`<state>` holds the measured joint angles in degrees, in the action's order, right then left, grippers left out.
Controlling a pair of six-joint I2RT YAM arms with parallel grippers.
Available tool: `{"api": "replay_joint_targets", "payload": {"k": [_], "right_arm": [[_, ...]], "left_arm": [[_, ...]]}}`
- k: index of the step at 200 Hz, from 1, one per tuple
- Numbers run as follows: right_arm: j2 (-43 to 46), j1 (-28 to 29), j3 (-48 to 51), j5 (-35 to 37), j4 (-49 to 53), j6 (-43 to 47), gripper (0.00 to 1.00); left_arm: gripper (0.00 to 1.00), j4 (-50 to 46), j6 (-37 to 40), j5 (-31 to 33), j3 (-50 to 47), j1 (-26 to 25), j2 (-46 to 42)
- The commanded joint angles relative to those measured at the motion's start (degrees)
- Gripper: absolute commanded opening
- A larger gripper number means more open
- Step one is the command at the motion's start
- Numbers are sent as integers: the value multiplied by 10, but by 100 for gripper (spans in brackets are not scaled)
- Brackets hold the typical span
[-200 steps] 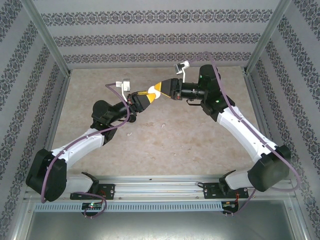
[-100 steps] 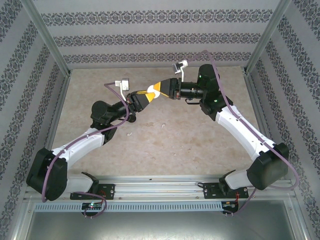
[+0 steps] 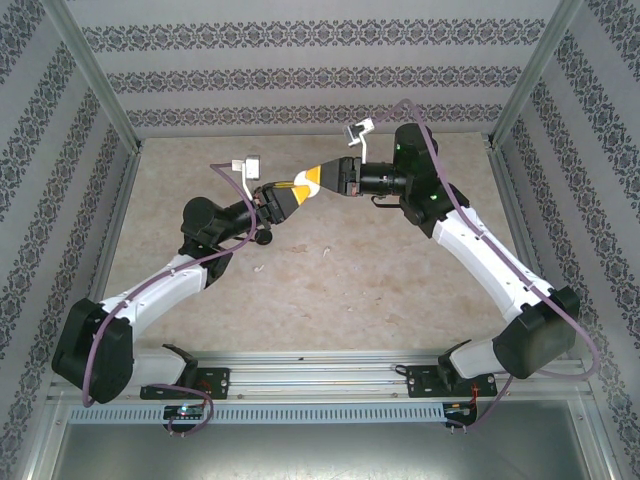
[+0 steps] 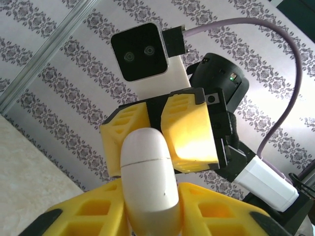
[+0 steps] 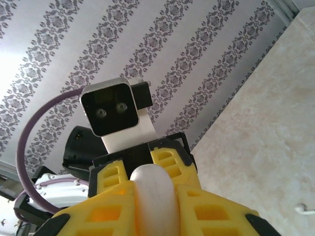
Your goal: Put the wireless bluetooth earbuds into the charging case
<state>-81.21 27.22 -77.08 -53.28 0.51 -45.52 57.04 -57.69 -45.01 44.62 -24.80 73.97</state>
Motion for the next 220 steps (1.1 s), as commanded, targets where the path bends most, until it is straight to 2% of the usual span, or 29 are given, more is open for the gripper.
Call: {"api": "replay_joint_targets", "payload": {"k": [1,34,77,104,132,169,220], "right_arm": [[8,14,-24,-4,38,45,16],[7,13,-53,12,116,101,16],[9,13,-82,27,187,165,16],[7,13,-90,25,206,184,15],[5,15,-93,16,205,191,15],[3,20,-95,14,205,195,15],[-1,30,-100,15,212,200,15]], "left_arm": [[35,-41,30,5,12,17,-17],[46,-92,53,-5,13,31,-38],[51,-201,117,-29,15,48,-83],[54,-211,126,-77,17,52,-93],[55,-182,115,-108,17,52,-92],[50,-127,75,-118,23,51,-68],[34,-46,15,-137,32,49,-23]]}}
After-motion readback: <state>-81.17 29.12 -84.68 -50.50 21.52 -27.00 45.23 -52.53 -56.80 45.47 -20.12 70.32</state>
